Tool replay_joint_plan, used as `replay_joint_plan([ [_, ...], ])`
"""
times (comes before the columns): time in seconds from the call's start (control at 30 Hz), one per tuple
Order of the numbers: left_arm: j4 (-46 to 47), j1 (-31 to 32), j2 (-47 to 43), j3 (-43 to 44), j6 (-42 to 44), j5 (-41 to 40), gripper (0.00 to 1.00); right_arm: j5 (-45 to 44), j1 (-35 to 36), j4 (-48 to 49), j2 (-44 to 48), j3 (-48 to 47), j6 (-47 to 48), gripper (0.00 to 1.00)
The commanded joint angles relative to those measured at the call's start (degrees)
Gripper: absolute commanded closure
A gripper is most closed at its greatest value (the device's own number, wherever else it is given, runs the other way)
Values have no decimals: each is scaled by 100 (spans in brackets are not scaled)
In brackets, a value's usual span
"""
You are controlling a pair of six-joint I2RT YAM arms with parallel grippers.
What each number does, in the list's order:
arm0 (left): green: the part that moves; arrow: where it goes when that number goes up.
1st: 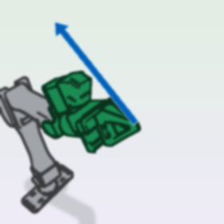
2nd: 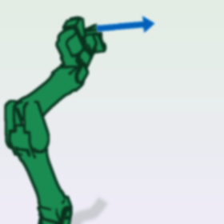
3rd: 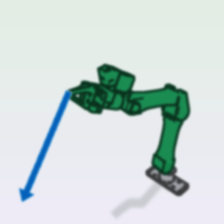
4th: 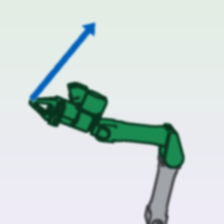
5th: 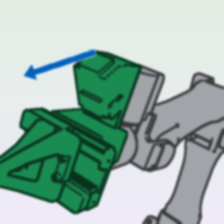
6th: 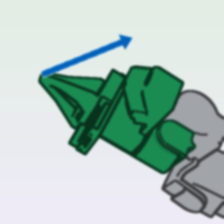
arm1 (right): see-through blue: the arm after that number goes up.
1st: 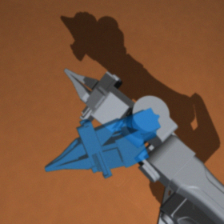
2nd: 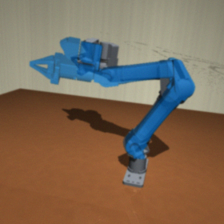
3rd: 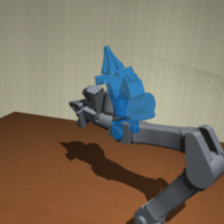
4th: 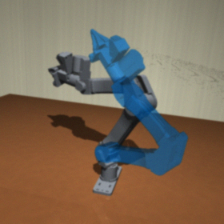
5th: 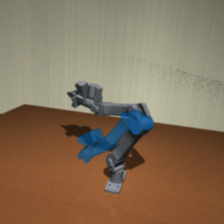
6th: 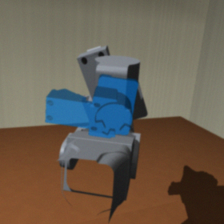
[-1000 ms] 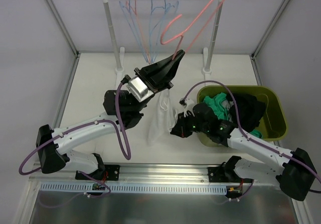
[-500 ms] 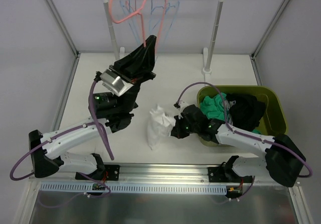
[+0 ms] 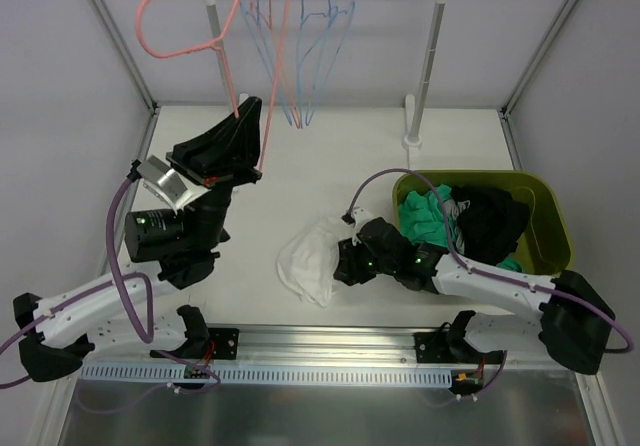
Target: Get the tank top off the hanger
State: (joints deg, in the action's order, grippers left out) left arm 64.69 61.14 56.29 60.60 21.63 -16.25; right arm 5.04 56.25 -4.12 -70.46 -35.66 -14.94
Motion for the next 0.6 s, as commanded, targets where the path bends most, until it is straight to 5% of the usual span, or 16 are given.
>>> replay_joint_plan([
  [0.0, -1131, 29, -802, -590, -878, -616, 100, -459, 53, -368, 769, -406, 114, 57],
  [0.1, -2501, 29, -1383, -821, -1642, -878, 100, -793, 53, -930, 1235, -766, 351, 15],
  [0.17, -3661, 29, -1611, -822, -2145, -924, 100, -1012, 53, -1230, 1559, -1081, 500, 2],
  [0.4, -5765, 29, -1271, -261, -3559, -563, 100, -2050, -9, -3091, 2238, -2057, 791, 1],
  [0.57, -6415, 29, 53, 671, -3578, -1447, 100, -2261, -35, -3657, 2624, -2323, 721, 1],
])
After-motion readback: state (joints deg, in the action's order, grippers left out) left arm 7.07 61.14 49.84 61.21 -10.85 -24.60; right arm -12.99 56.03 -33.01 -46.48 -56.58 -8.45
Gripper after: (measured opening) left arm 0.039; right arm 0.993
